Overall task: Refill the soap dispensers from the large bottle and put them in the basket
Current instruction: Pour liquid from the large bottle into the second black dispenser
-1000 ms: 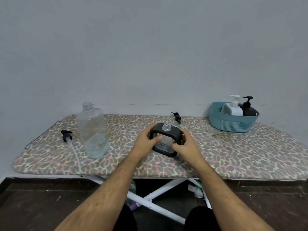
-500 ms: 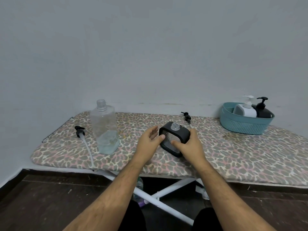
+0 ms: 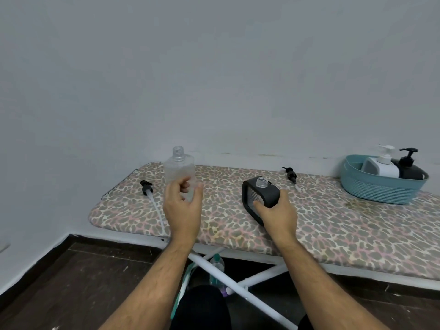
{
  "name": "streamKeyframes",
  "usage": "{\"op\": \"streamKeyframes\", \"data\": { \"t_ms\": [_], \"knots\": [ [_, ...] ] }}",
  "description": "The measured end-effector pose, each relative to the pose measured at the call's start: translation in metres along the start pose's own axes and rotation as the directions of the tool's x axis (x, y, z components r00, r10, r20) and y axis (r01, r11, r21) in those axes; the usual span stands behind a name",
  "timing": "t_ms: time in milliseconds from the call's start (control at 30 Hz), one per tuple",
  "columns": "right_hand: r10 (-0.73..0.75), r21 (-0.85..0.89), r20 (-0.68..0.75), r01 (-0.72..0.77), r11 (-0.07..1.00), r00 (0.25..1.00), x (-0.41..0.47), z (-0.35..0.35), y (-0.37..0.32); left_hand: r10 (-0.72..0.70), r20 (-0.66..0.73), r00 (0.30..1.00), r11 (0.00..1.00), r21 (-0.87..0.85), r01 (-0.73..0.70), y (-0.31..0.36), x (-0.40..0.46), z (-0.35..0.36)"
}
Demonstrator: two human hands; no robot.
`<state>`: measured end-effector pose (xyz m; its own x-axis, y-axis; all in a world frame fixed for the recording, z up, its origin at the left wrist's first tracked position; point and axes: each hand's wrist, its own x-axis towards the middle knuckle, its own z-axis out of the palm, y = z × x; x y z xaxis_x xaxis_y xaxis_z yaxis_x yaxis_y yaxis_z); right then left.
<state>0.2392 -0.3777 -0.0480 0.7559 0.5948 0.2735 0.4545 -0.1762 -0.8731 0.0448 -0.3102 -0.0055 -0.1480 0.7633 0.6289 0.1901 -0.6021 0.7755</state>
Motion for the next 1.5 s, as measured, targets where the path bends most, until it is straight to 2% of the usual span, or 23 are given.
{"op": "streamKeyframes", "data": {
  "t_ms": [67,133,200,333,500,733,900,1100,1233,1500],
  "knots": [
    [0.004,-0.003,-0.011,-0.004,1.0,1.0,0.0,0.001,0.0,-0.045,-0.06,0.997,0.997,0.052,0.049,-0.004,0.007,-0.004],
    [-0.003,0.0,-0.017,0.003,1.0,1.0,-0.001,0.003,0.001,-0.113,-0.064,0.991,0.988,0.1,0.119,-0.014,0.014,-0.006],
    [-0.016,0.004,-0.015,0.016,1.0,1.0,-0.001,0.003,0.004,-0.185,0.008,0.983,0.974,0.133,0.182,-0.022,0.021,-0.005],
    [-0.025,0.009,0.022,0.025,1.0,0.999,-0.002,0.002,0.007,-0.284,0.183,0.941,0.958,0.027,0.284,-0.026,0.027,0.001],
    [-0.024,0.041,0.06,0.022,0.999,0.998,-0.003,0.0,0.013,-0.322,0.172,0.931,0.947,0.069,0.315,-0.04,0.033,0.001],
    [-0.021,0.002,0.009,0.021,1.0,1.0,-0.006,-0.002,0.013,-0.298,0.204,0.932,0.954,0.106,0.282,-0.045,0.034,0.002],
    [-0.033,0.001,-0.004,0.033,0.999,0.999,-0.007,-0.01,0.017,-0.216,0.279,0.936,0.972,0.155,0.178,-0.034,0.025,0.013],
    [-0.007,-0.027,-0.06,0.005,1.0,0.998,-0.005,-0.024,0.023,-0.007,0.426,0.905,0.962,0.25,-0.111,-0.02,0.016,0.024],
    [-0.012,-0.027,-0.071,0.01,1.0,0.997,-0.007,-0.025,0.027,0.171,0.486,0.857,0.894,0.289,-0.342,-0.014,0.014,0.031],
    [-0.025,-0.053,-0.112,0.019,0.998,0.993,-0.01,-0.021,0.029,0.282,0.578,0.766,0.745,0.371,-0.555,-0.014,0.014,0.049]
  ]
}}
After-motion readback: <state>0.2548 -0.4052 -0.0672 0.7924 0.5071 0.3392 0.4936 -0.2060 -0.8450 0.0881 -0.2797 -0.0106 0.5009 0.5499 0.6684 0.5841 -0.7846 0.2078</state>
